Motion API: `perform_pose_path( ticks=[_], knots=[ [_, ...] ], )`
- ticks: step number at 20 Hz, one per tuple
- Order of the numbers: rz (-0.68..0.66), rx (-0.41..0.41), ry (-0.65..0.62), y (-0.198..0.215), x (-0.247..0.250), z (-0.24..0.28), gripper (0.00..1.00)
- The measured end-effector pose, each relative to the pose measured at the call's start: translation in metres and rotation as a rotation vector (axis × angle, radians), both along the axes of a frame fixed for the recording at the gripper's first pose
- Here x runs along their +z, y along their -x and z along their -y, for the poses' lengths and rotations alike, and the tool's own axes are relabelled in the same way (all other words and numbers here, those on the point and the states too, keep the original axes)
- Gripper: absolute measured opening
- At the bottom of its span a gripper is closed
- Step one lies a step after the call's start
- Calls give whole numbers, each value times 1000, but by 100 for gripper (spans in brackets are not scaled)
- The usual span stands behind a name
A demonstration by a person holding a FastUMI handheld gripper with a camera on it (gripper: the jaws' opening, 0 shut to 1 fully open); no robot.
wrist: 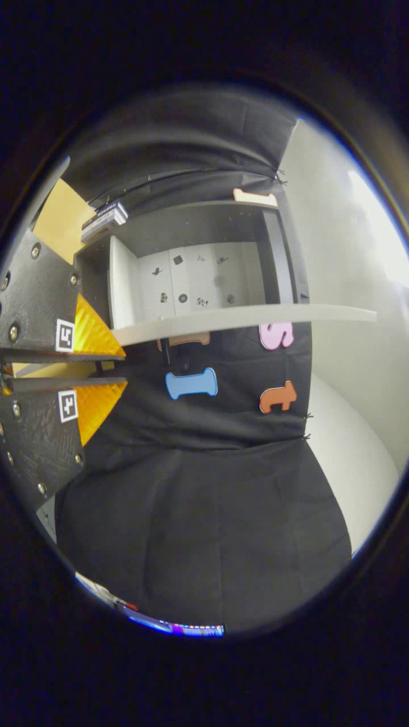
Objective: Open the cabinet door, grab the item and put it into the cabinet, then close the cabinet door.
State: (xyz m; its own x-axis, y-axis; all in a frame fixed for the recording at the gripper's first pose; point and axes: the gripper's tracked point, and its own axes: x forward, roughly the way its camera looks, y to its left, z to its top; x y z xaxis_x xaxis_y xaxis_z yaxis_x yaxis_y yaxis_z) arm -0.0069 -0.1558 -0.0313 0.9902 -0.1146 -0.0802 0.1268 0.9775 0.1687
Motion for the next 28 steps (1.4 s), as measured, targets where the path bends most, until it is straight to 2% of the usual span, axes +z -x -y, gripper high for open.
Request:
perform_pose_path(
  ticks=[5, 7, 9, 16, 22, 28],
  knots=[
    [32, 25, -17, 15, 7, -36, 10],
    [37, 67, -33, 18, 3, -61, 17],
    [24, 98, -19, 12, -5, -80, 36],
    [-80, 192, 35, -19, -69, -146, 83],
    [-217, 238, 43, -57, -166, -199, 89],
    [-355, 310, 42, -82, -263, -250, 89]
  ],
)
